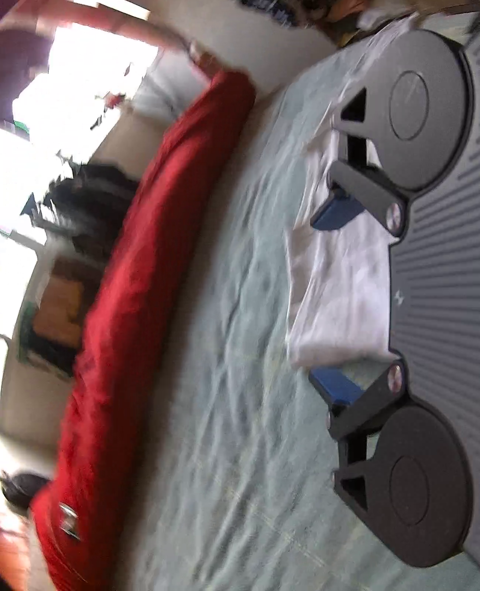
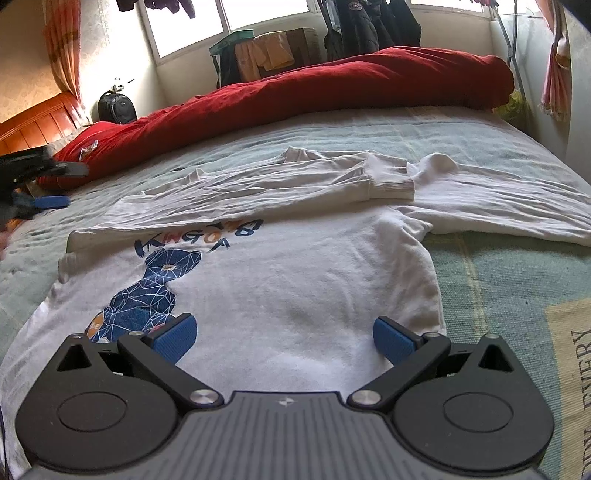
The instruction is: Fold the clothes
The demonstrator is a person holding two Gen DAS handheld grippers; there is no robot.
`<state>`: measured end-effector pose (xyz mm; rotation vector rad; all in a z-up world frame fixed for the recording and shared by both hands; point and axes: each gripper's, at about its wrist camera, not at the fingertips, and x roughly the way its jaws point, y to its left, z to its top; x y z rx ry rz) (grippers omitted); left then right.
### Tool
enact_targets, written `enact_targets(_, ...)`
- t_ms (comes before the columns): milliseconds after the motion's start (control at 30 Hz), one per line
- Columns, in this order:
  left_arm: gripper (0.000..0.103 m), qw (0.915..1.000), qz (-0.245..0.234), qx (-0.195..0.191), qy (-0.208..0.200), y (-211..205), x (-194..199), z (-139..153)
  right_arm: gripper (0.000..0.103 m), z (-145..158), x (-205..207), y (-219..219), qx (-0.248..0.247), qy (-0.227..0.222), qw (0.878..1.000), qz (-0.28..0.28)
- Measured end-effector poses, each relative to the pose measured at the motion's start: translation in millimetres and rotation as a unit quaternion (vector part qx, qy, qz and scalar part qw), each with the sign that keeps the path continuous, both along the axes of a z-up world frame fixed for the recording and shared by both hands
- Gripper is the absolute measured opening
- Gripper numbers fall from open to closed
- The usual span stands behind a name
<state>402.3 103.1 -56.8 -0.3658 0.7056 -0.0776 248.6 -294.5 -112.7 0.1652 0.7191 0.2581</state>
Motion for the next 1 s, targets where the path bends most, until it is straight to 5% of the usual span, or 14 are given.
enact_targets(33,0.050,0.9997,0.011,-0.011,0.016,7,10,-9,0.103,0,0,0,0.001,-0.001,1.000,0.000)
enact_targets(67,0.046,0.9990,0.022,-0.023,0.033,14,20,-19,0.103,0,0,-1,0.002,-0.001,1.000,0.000)
enact_targets(333,0.045,0.9937,0.013,-0.101,0.048,47,48,-64,0.103,-1,2,0,0.001,-0.003,1.000,0.001)
enact_targets(433,0.008,0.9970,-0.004,-0.066,0.041,38,52,-61,0.103,-2,3,3,-0.011,-0.006,1.000,0.001)
enact_targets(700,0.005,0.9997,-0.009,-0.011,0.018,26,73,-54,0.103,-7,3,16,-0.056,-0.018,0.998,0.007)
enact_targets(767,0.017,0.9994,-0.001,-0.015,0.031,30,73,-57,0.103,-7,3,16,-0.058,-0.018,0.998,0.007)
enact_targets(900,0.023,0.9995,0.018,0.010,0.025,38,52,-36,0.103,-6,3,13,-0.051,-0.017,0.999,0.007)
enact_targets(1000,0.031,0.9989,-0.045,0.016,-0.006,22,26,-11,0.103,-5,2,12,-0.044,-0.015,0.999,0.007)
